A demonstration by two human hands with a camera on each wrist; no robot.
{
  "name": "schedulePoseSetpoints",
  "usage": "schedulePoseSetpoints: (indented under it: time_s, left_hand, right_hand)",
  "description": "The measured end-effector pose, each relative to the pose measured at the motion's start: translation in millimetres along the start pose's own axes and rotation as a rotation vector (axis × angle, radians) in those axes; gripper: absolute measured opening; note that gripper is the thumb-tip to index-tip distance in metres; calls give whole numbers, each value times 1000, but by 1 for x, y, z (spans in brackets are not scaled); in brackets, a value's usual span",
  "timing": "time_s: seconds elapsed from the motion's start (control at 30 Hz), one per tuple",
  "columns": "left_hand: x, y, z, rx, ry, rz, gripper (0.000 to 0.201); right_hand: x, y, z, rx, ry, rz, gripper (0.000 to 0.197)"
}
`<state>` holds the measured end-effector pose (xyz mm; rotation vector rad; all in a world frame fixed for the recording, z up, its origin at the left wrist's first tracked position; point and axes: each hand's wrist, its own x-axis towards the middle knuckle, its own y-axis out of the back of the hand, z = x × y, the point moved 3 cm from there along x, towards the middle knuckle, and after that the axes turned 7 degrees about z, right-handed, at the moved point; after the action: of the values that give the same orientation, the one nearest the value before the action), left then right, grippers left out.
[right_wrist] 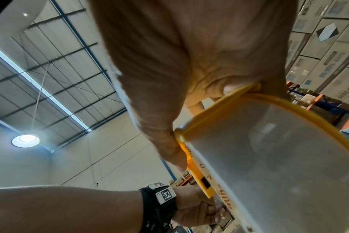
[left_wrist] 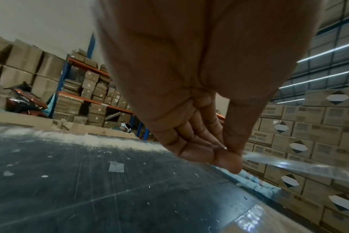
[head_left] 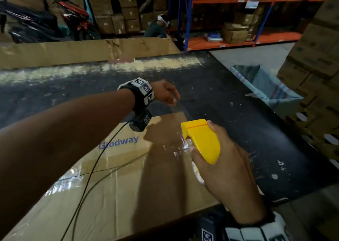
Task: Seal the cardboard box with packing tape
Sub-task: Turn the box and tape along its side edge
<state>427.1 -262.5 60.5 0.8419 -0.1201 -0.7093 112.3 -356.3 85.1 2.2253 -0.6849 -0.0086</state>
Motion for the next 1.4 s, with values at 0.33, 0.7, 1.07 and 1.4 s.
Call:
schedulePoseSetpoints:
  time_s: [0.33, 0.7, 1.07, 1.4]
  left_hand:
    - [21, -24, -27, 43, 89, -89, 15]
    - [9, -31, -2, 514, -74, 21, 41]
    - [-72, -57, -5, 671, -294, -408, 66]
    - [-72, -62, -10, 592, -322, -414, 71]
  right_hand:
    - [11, -20, 0, -49, -68, -66, 73]
    - [9, -26, 3, -83, -73, -77, 70]
    - [10, -31, -2, -132, -65, -78, 71]
    - [-78, 12, 15, -62, -115, 20, 83]
